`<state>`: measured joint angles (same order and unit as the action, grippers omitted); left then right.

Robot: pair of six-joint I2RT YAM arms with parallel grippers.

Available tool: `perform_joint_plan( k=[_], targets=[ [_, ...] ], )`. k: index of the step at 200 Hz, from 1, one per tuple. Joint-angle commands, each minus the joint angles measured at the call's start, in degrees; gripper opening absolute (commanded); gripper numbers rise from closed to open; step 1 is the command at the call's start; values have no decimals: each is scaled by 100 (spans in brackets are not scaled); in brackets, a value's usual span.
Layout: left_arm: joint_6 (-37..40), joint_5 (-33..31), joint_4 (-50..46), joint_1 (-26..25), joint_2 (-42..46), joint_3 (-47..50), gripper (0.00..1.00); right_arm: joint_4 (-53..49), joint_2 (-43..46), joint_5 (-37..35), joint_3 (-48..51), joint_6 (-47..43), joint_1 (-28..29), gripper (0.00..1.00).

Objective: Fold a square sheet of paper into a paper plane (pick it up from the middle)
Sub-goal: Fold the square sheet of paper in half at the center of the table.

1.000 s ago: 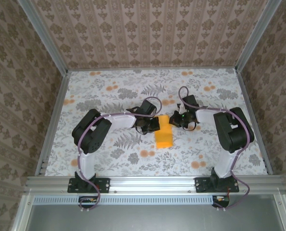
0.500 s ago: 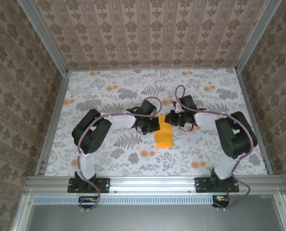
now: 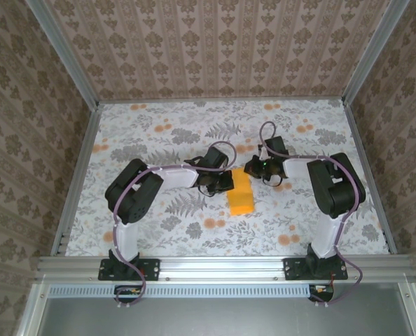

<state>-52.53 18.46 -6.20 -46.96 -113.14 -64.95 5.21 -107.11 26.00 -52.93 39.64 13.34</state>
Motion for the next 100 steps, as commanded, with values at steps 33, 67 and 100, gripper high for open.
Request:
perform_joint_plan(
  k=[33, 67, 100],
  targets=[
    [-65, -313, -1410, -196, -773, 702, 0, 203, -50, -478, -183, 145, -223, 0],
    [-24, -346, -1469, -200, -762, 642, 0, 96, 709, -205, 120, 125, -205, 0],
    [14, -439, -1543, -200, -736, 583, 0, -336, 1286, 476, 638, 47, 55, 0]
  ],
)
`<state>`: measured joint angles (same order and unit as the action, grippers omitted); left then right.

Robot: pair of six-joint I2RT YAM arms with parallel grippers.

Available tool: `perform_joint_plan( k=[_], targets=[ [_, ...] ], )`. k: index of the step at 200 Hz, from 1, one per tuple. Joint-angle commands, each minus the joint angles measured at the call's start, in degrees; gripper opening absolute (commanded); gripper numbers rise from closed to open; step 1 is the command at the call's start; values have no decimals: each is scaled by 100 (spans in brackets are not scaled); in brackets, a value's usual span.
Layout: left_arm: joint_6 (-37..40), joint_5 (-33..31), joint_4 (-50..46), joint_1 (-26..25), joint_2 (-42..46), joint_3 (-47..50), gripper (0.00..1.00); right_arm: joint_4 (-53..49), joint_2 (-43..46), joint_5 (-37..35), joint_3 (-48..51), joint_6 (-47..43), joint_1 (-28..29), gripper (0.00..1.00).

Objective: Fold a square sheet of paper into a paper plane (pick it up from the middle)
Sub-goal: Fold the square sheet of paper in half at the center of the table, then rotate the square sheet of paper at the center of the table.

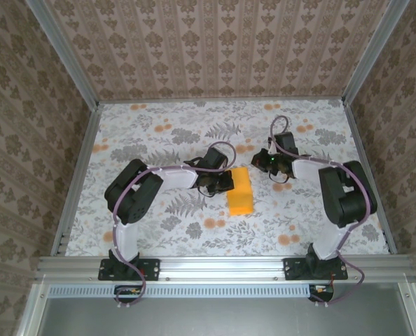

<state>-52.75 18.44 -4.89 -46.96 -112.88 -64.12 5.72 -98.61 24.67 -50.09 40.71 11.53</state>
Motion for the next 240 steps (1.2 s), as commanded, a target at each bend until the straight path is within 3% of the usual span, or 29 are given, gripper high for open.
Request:
perform_joint_plan(
  k=[1, 49, 78, 163, 240],
  targets=[
    [37, -437, -1678, -200, -766, 494, 0, -391, 450, 623, 378, -66, 249, 0],
    [54, -490, -1743, -197, -797, 412, 0, -412, 982, 1217, 1456, -9, 530, 0],
    [46, -499, -1741, -200, -814, 387, 0, -580, 999, 1123, 1761, -141, 538, 0],
    [37, -518, -1749, -196, -885, 337, 0, -1499, 1455, 750, 2416, -217, 543, 0],
    [79, -532, -1795, -206, -898, 246, 0, -2018, 2304, 1144, 2305, -285, 539, 0]
  ],
)
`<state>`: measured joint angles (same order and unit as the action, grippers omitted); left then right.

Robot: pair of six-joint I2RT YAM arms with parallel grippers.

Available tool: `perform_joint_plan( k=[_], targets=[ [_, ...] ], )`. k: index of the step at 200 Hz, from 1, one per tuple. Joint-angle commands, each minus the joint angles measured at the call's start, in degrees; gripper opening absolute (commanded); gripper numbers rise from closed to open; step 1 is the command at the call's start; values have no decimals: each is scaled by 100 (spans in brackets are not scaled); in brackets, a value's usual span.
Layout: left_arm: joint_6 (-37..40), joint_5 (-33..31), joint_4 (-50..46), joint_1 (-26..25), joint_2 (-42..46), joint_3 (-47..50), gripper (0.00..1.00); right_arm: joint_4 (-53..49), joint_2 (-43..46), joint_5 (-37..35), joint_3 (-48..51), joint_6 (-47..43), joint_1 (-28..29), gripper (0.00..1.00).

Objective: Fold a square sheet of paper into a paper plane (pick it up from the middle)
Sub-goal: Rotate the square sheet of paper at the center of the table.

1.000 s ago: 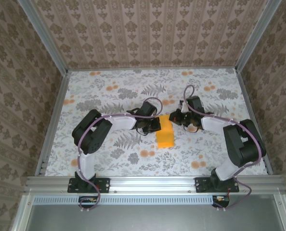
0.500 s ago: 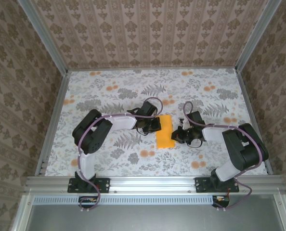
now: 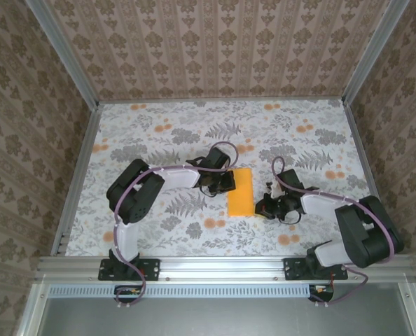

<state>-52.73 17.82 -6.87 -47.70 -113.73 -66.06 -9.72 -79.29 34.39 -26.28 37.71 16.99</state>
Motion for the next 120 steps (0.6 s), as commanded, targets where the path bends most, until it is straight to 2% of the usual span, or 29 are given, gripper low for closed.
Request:
perform_joint_plan(
  k=[1, 30, 92, 120],
  targets=[
    [78, -472, -1597, -133, -806, 438, 0, -468, 388, 186, -94, 24, -5, 0],
    [120, -508, -1666, -130, -773, 389, 0, -312, 574, 244, -491, 107, 114, 0],
    [167, -543, -1747, -130, -781, 302, 0, -136, -420, 150, -681, -60, 286, 0],
    [167, -561, -1773, -134, -773, 297, 0, -439, -693, -26, -565, -227, 285, 0]
  ],
)
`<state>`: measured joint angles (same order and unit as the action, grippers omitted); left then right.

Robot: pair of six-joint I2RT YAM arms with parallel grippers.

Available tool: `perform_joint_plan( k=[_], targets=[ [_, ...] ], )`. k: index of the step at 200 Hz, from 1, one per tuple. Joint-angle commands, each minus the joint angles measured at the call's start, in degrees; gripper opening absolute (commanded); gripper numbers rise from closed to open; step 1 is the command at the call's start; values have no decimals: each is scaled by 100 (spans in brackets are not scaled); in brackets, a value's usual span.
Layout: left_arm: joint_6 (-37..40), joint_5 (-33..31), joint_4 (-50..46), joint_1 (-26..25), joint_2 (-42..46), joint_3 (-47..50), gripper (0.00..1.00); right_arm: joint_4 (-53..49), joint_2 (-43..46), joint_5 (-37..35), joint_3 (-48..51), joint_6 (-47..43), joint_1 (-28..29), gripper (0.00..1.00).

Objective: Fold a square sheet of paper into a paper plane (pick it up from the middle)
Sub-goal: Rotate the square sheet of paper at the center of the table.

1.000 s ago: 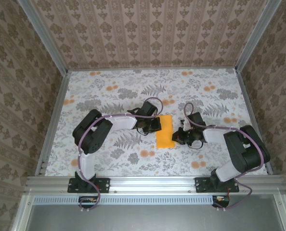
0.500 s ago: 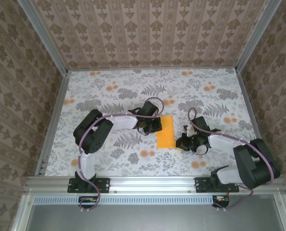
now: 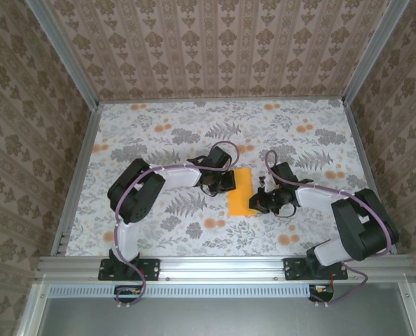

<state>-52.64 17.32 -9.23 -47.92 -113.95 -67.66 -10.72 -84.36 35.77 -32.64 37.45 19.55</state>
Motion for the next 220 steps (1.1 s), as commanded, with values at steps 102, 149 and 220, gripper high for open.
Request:
perform_joint_plan(
  k=[102, 149, 220],
  targets=[
    [522, -483, -1481, -27, -228, 8, 0, -14, -175, -406, 546, 267, 237, 0],
    [436, -624, -1210, 532, 1310, 261, 34, 962, -207, -1109, 426, 1606, 893, 0],
    [270, -1313, -1628, 1173, 3764, 1966, 47, 1287, -1467, -2276, -1238, 2688, 2086, 0]
  ],
)
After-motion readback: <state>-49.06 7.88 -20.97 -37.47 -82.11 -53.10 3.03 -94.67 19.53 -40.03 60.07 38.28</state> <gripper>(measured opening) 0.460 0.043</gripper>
